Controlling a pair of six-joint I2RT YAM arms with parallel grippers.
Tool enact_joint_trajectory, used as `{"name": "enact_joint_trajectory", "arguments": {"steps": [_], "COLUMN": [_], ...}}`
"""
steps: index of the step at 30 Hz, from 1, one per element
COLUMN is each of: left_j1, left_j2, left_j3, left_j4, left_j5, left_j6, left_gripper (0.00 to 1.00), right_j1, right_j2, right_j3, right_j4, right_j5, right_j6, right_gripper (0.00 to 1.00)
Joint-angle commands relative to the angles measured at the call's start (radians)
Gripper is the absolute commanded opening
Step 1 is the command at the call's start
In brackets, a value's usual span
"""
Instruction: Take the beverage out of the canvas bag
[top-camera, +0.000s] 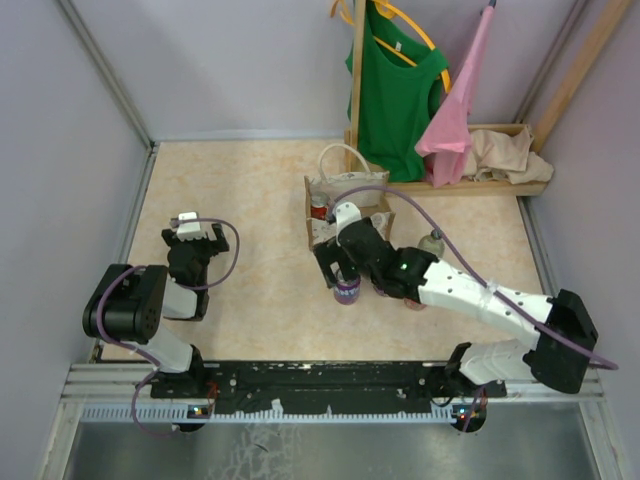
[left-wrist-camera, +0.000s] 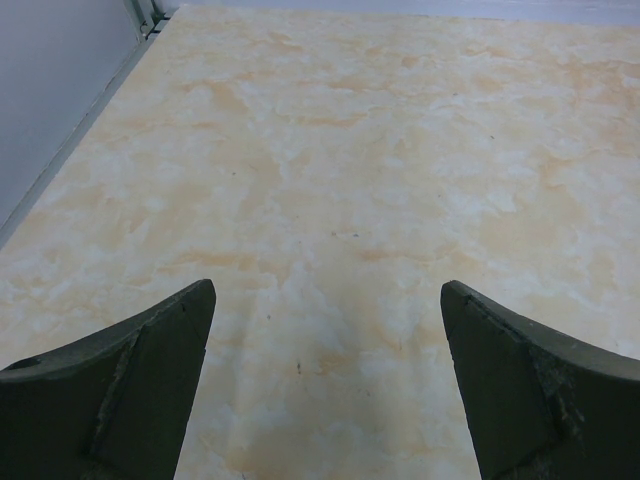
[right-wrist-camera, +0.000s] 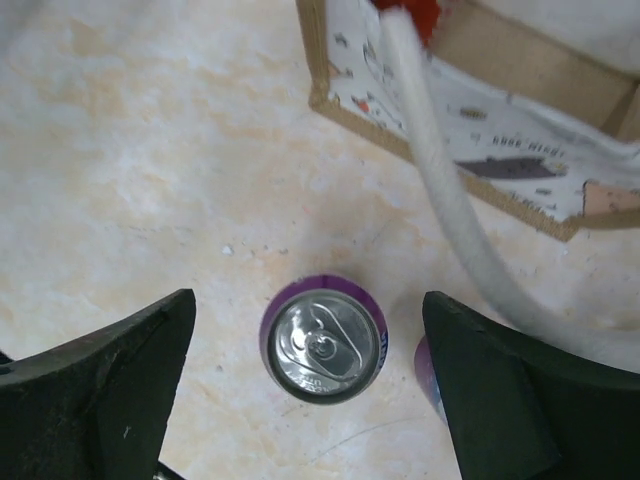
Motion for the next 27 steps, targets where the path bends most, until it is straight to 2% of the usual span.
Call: {"name": "enact_joint_trajectory", "arguments": {"steps": [1, 7, 10, 12, 17, 27], "left_j1": [-0.001, -0.001, -0.001, -0.002, -0.001, -0.001], "left_j2": [0.007, 0.006, 0.006, 0.007, 0.006, 0.006], "left_j3": [-0.006, -0.006, -0.005, -0.006, -0.006, -0.006], "left_j4": [0.018, 0.018, 0.018, 0.018, 0.018, 0.018], "left_j5": [-0.004, -0.003, -0.004, -0.004, -0.004, -0.004], "left_j6": [0.005, 0.005, 0.004, 0.004, 0.005, 0.005], "left_gripper": [1.0, 1.0, 1.0, 1.0, 1.0, 1.0], "right_j1": [0.011, 0.01, 0.001, -0.044, -0.2, -0.317], "right_j2": [-0.064, -0.02, 0.029, 0.078, 0.223, 0.447], "right_j3": [0.208, 0.415, 0.487, 0.537, 0.607, 0.642], "right_j4": [-0.043, -0.047, -0.01, -0.009, -0.022, -0.021], "right_j5": [-0.04, -0.082, 0.017, 0.015, -0.082, -0.126], "right_j6": [-0.089, -0.169, -0.181, -0.165, -0.101, -0.086], "right_gripper": [0.93, 0.87, 0.72, 0.67, 0.65, 0.62]}}
